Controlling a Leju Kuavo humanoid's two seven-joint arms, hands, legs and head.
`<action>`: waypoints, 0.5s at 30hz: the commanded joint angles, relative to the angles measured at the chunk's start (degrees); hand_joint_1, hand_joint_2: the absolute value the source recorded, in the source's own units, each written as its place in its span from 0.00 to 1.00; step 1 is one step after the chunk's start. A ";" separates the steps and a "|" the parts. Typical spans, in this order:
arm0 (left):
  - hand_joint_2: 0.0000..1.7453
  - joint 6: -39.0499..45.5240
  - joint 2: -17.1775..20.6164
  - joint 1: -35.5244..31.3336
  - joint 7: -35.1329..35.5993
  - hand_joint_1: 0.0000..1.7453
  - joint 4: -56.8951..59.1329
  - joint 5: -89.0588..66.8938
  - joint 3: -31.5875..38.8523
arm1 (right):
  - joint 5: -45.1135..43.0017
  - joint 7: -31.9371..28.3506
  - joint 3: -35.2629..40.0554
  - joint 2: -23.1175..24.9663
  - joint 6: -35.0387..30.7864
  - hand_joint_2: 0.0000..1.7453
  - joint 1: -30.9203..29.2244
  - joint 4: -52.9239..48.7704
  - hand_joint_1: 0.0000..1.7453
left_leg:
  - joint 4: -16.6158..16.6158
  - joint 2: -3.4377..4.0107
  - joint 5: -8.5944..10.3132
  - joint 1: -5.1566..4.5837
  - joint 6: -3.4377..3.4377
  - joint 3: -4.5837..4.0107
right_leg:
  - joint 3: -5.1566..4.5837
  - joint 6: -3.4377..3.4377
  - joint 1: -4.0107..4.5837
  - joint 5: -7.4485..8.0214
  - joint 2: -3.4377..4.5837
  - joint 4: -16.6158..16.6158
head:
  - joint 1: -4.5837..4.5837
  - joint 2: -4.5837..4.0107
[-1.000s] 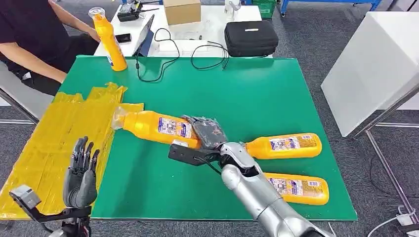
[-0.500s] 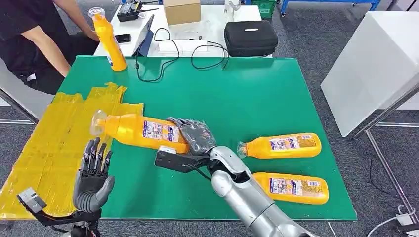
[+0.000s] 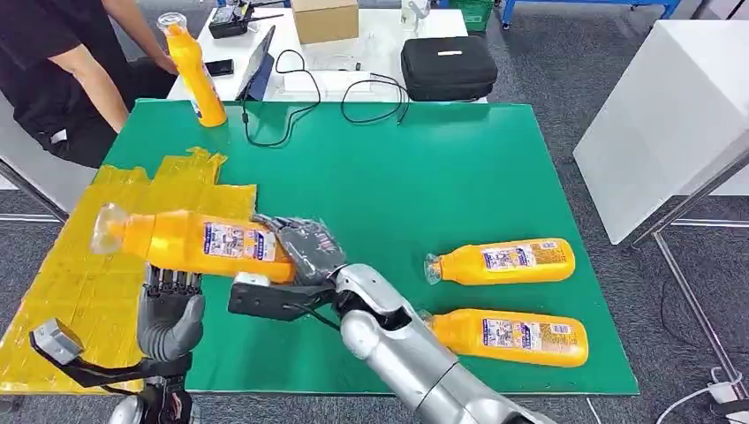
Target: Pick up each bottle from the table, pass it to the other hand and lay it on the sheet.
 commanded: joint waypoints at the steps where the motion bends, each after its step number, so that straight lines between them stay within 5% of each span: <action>1: 1.00 0.63 0.52 -1.71 0.08 0.00 0.57 0.41 -0.59 | -1.19 -0.83 8.70 0.96 0.06 1.00 -1.33 4.64 1.00 | -0.03 -0.02 -0.03 0.06 -0.04 0.13 | 0.15 -0.07 0.07 -0.03 -0.06 -0.04 | 0.00 0.00; 6: 1.00 0.71 0.36 -0.75 -0.32 0.00 -1.21 0.96 0.63 | -7.34 0.41 20.28 0.96 -1.74 1.00 0.19 5.66 1.00 | -0.09 0.16 -0.10 0.08 -0.06 0.33 | 0.29 -0.11 0.10 -0.05 0.09 -0.09 | 0.00 0.00; 15: 1.00 1.48 0.02 -0.69 -0.81 0.00 -1.74 1.27 1.80 | -12.24 0.11 28.96 0.96 -0.57 1.00 1.66 6.72 1.00 | -0.09 0.03 -0.08 0.09 -0.05 0.29 | 0.29 -0.10 0.12 -0.07 -0.04 -0.10 | 0.00 0.00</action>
